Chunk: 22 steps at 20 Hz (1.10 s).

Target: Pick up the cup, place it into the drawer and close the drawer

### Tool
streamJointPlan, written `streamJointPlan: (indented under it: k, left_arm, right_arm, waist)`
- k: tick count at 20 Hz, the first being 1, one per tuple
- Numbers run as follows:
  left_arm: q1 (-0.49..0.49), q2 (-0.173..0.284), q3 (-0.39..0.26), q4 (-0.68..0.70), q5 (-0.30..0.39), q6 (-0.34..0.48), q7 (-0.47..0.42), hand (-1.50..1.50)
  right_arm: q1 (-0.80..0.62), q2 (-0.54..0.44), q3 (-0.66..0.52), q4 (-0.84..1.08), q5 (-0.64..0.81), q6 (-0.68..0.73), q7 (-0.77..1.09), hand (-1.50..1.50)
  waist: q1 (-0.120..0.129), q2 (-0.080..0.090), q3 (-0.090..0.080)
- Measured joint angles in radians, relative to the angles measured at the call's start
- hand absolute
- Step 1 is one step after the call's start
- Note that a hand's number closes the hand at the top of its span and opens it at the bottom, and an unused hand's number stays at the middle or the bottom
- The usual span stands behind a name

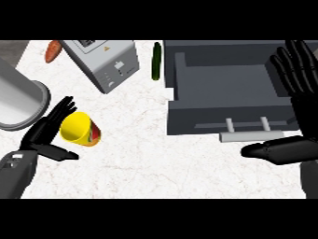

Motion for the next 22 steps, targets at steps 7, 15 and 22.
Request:
streamJointPlan:
  k: [7,15,22]
  left_arm:
    - [-0.015,-0.029,-0.007,0.061,-0.019,0.037,-0.071,-1.50]
    - [-0.037,-0.047,-0.013,0.096,-0.032,0.051,-0.112,-1.50]
    - [-0.048,-0.077,-0.026,0.111,-0.046,0.061,-0.140,-1.50]
  right_arm:
    - [-0.013,-0.012,-0.009,-0.003,-0.015,0.010,0.019,-1.50]
    - [-0.016,-0.013,-0.010,-0.008,-0.015,0.009,0.031,-1.50]
    - [-0.022,-0.012,-0.011,-0.005,-0.017,0.011,0.026,-1.50]
  waist:
    - [-0.005,0.002,-0.001]
    - [-0.010,0.004,-0.002]
    - [-0.016,0.007,-0.002]
